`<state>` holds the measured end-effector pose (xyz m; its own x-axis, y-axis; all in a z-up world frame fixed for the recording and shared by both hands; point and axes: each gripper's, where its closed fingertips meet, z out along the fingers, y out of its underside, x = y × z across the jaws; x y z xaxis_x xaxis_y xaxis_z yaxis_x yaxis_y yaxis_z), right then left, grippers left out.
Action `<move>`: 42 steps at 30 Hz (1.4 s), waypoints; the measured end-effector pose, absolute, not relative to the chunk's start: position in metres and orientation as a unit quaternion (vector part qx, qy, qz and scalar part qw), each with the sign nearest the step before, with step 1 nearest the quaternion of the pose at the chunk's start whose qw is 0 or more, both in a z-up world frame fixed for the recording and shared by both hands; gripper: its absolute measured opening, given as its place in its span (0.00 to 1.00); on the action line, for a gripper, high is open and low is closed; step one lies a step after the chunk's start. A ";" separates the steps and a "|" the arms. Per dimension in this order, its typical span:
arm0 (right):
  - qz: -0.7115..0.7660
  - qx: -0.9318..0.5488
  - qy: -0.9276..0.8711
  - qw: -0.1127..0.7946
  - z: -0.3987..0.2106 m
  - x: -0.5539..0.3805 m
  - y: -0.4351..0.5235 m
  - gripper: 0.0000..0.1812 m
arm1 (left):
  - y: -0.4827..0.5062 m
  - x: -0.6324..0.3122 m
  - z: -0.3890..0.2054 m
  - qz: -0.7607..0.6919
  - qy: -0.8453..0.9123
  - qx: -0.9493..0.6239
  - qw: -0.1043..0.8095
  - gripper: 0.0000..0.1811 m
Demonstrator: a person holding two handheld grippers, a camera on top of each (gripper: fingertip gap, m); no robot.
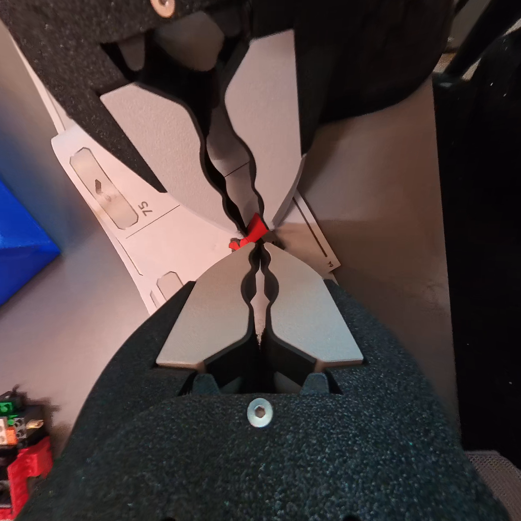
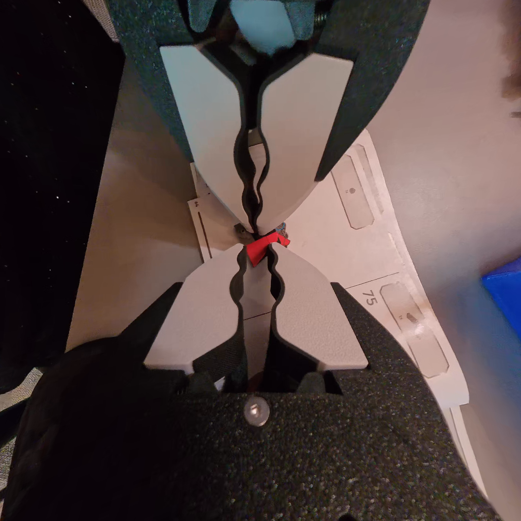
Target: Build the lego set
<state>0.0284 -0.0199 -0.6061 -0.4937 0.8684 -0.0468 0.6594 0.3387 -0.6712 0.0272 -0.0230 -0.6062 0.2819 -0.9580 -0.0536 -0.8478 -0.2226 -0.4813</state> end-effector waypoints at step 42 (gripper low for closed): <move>0.286 -0.592 -0.725 0.204 -0.596 0.044 -0.005 0.12 | -0.015 -0.048 -0.584 -0.181 0.347 -0.865 0.313 0.04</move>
